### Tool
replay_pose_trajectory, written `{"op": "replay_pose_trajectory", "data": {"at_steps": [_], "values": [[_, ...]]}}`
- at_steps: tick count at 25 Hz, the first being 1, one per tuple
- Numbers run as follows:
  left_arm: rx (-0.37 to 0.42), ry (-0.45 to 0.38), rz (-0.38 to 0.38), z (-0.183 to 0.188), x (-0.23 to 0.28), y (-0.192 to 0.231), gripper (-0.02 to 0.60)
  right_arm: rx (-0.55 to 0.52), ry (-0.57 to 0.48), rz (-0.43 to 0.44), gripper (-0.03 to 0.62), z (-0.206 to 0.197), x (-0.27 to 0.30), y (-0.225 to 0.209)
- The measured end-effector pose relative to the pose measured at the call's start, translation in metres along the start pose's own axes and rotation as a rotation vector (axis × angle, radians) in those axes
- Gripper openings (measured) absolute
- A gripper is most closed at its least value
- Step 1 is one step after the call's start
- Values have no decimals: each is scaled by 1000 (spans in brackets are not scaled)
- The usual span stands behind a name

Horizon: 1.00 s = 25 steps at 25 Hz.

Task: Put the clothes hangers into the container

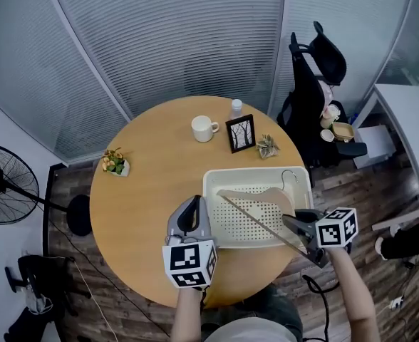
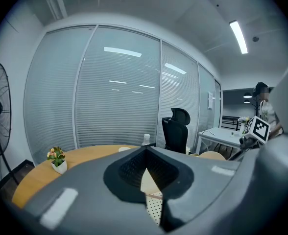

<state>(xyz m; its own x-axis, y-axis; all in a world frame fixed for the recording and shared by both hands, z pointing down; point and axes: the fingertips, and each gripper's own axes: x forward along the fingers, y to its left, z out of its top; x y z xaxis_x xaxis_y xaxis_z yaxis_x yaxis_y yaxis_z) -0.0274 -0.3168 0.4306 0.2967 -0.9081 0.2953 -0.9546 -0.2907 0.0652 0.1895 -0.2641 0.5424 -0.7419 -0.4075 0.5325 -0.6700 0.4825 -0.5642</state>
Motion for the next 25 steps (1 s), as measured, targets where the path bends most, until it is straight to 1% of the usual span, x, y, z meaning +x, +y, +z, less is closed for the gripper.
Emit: {"op": "replay_pose_trajectory", "data": {"at_steps": [5,10,12,15,18,23,25], "values": [[-27,1,0,-2,-3,0,0,17,11,3,83,0,4,-4],[-28,3,14,-2,-3,4,0,47,37,-4,84,2,11,-14],[-34,2,17,-3,-3,4,0,47,57,-38,86,2,14,-20],[-41,4,22,-4,-4,6,0,10,76,-103,89,5,16,-28],[-40,8,25,-4,-4,7,0,-11,89,-128,86,7,19,-32],[-39,7,30,-3,-4,10,0,-12,109,-158,94,9,26,-40],[-39,6,31,-2,-3,10,0,-29,121,-187,98,9,28,-45]]}}
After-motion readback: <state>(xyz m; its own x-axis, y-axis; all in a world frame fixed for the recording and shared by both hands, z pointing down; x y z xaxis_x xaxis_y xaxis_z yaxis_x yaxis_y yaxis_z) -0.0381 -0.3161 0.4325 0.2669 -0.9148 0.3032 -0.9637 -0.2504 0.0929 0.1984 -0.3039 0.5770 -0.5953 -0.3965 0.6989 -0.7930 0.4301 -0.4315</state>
